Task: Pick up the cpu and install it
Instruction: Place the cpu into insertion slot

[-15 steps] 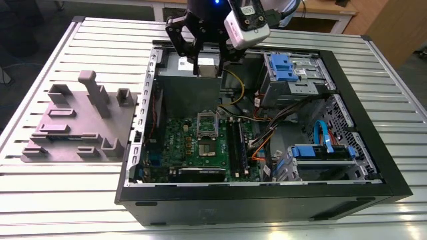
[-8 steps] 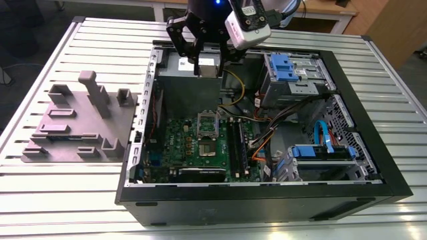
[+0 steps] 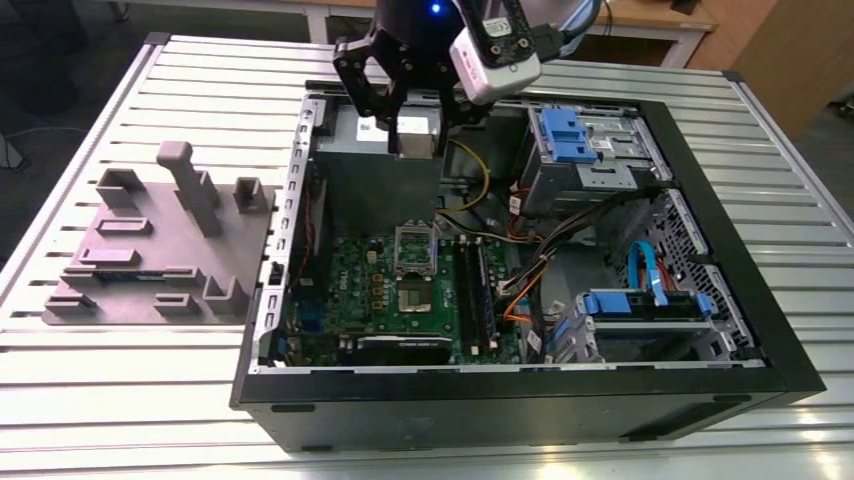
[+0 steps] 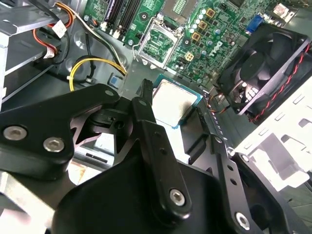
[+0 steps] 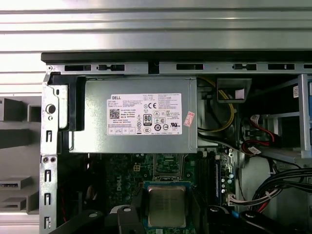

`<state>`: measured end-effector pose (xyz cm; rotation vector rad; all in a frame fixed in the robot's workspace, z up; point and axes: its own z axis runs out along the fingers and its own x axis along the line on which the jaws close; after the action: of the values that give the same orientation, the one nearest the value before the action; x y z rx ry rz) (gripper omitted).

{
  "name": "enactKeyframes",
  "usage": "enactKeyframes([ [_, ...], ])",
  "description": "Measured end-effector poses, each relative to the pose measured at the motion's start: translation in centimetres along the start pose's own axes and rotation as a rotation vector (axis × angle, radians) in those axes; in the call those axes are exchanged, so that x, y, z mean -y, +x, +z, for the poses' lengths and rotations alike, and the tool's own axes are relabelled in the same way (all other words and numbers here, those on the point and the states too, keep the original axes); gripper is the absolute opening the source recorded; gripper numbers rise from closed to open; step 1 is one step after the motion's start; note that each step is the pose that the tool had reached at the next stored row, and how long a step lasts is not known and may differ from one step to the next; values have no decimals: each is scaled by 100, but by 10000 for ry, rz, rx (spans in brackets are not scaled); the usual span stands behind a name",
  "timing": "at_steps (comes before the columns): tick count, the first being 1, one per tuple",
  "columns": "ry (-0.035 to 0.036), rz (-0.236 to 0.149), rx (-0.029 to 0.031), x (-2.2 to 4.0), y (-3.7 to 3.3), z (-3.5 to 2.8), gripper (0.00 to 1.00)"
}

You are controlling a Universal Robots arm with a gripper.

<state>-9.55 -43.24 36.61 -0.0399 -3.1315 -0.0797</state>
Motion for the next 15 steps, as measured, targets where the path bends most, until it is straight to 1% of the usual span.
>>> enactKeyframes([
  [6,-2,1,1,56,-2,50,47],
  [11,-1,1,0,57,-2,52,47],
  [15,-32,1,-1,57,-2,52,47],
])
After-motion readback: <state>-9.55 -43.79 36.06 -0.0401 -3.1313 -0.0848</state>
